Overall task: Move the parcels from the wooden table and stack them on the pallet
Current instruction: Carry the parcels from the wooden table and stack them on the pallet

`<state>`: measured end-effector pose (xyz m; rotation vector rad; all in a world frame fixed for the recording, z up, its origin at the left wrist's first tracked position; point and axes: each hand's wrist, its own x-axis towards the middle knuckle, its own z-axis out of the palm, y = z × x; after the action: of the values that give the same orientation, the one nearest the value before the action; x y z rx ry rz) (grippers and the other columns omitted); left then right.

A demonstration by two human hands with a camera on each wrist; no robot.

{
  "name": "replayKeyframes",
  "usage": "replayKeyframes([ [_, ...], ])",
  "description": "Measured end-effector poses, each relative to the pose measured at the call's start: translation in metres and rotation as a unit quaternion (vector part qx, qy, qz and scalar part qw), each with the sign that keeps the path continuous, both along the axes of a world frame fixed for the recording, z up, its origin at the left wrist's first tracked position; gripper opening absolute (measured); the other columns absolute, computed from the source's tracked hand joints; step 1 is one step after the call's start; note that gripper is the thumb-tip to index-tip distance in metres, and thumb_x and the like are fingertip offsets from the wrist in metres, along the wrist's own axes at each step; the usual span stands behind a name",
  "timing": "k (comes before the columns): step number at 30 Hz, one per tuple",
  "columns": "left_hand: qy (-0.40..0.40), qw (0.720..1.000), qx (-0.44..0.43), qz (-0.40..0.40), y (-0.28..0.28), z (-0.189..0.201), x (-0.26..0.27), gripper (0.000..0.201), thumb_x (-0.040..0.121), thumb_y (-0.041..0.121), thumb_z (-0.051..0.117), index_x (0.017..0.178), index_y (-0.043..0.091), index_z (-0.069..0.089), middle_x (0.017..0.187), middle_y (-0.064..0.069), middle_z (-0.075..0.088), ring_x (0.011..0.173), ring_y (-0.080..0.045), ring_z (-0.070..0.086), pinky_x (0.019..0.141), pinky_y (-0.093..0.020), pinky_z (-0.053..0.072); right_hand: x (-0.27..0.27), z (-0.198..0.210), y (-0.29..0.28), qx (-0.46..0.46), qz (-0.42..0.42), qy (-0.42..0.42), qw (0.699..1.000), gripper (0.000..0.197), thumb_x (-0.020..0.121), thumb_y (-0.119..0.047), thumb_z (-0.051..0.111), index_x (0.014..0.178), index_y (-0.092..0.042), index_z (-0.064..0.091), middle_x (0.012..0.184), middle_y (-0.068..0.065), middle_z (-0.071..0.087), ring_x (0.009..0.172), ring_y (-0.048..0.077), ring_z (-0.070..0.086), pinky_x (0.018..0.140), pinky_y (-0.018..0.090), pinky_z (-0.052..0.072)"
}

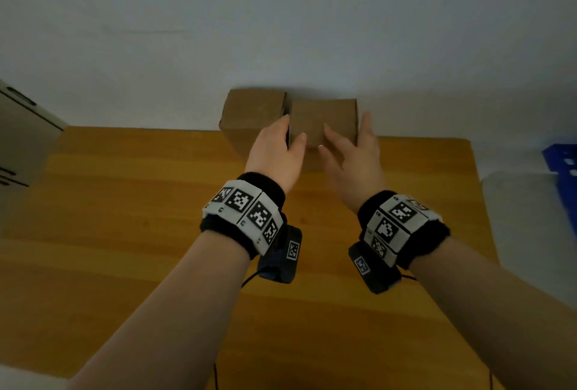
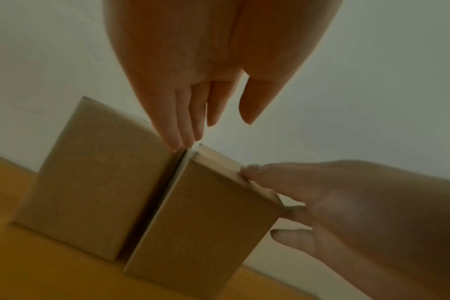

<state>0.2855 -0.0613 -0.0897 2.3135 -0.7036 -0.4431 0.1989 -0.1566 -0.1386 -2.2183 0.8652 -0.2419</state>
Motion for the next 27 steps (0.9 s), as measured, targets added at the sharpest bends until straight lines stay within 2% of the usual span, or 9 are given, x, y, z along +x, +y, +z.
replayKeyframes([
  [3,0.03,0.999,0.009,0.018,-0.002,-0.008,-0.004,0.052,0.093,0.034,0.048,0.14,0.015,0.037,0.137,-0.005,0.048,0.124,-0.02,0.048,0.102,-0.038,0.042,-0.013,-0.005,0.015,0.028,-0.012,-0.041,0.999,0.042,0.097,-0.038,0.045,0.139,-0.034,0.043,0.159,0.005,-0.001,0.146,0.026,0.004,0.118,0.037,0.013],
  [6,0.051,0.998,0.015,0.031,0.004,-0.011,-0.012,0.06,0.094,0.033,0.049,0.146,0.014,0.025,0.142,-0.008,0.042,0.128,-0.023,0.044,0.104,-0.036,0.04,-0.023,-0.006,0.031,0.047,-0.037,-0.082,0.995,0.041,0.096,-0.033,0.048,0.137,-0.028,0.046,0.157,0.005,0.013,0.143,0.018,0.018,0.112,0.025,0.02],
  [9,0.07,0.996,0.032,0.039,0.013,-0.012,-0.021,0.065,0.094,0.033,0.048,0.148,0.012,0.018,0.147,-0.01,0.036,0.132,-0.024,0.04,0.105,-0.035,0.038,-0.033,0.001,0.041,0.085,-0.113,-0.116,0.983,0.048,0.094,-0.027,0.052,0.138,-0.018,0.037,0.147,0.006,0.031,0.123,0.007,0.037,0.1,0.02,0.034],
  [11,0.069,0.996,0.042,0.034,0.019,-0.01,-0.03,0.062,0.094,0.035,0.048,0.145,0.01,0.024,0.145,-0.013,0.036,0.128,-0.025,0.042,0.099,-0.031,0.039,-0.04,0.009,0.045,0.126,-0.16,-0.138,0.969,0.057,0.093,-0.026,0.054,0.143,-0.014,0.029,0.144,0.007,0.033,0.122,0.011,0.041,0.097,0.022,0.037],
  [13,0.063,0.996,0.05,0.026,0.026,-0.004,-0.04,0.058,0.094,0.037,0.047,0.142,0.011,0.029,0.141,-0.013,0.037,0.121,-0.024,0.044,0.087,-0.025,0.037,-0.047,0.017,0.048,0.147,-0.18,-0.137,0.963,0.065,0.093,-0.027,0.055,0.147,-0.014,0.021,0.147,0.009,0.03,0.129,0.019,0.039,0.103,0.029,0.039],
  [15,0.058,0.997,0.045,0.017,0.034,0.007,-0.052,0.061,0.095,0.037,0.046,0.147,0.017,0.023,0.142,-0.012,0.031,0.117,-0.022,0.044,0.082,-0.021,0.031,-0.056,0.028,0.052,0.145,-0.185,-0.128,0.963,0.069,0.093,-0.031,0.055,0.149,-0.015,0.018,0.148,0.009,0.027,0.13,0.022,0.038,0.102,0.031,0.038],
  [19,0.036,0.999,-0.008,0.001,0.052,0.039,-0.075,0.062,0.095,0.037,0.046,0.149,0.025,0.017,0.142,-0.012,0.029,0.111,-0.021,0.047,0.084,-0.021,0.032,-0.078,0.057,0.066,0.122,-0.18,-0.15,0.964,0.069,0.093,-0.038,0.053,0.149,-0.019,0.019,0.145,0.009,0.028,0.126,0.022,0.041,0.093,0.024,0.036],
  [24,-0.03,0.995,-0.094,-0.026,0.073,0.076,-0.105,0.052,0.095,0.033,0.047,0.143,0.025,0.031,0.138,-0.009,0.037,0.091,-0.01,0.039,0.085,-0.017,0.03,-0.115,0.099,0.084,0.094,-0.196,-0.225,0.95,0.056,0.092,-0.042,0.052,0.141,-0.019,0.036,0.135,0.006,0.04,0.11,0.014,0.048,0.093,0.025,0.041],
  [27,-0.046,0.986,-0.155,-0.042,0.079,0.094,-0.133,0.049,0.095,0.03,0.048,0.141,0.021,0.035,0.139,-0.005,0.04,0.104,-0.008,0.044,0.09,-0.015,0.03,-0.142,0.119,0.092,0.079,-0.224,-0.276,0.931,0.048,0.09,-0.041,0.055,0.129,-0.016,0.044,0.128,0.005,0.048,0.11,0.014,0.049,0.095,0.032,0.046],
])
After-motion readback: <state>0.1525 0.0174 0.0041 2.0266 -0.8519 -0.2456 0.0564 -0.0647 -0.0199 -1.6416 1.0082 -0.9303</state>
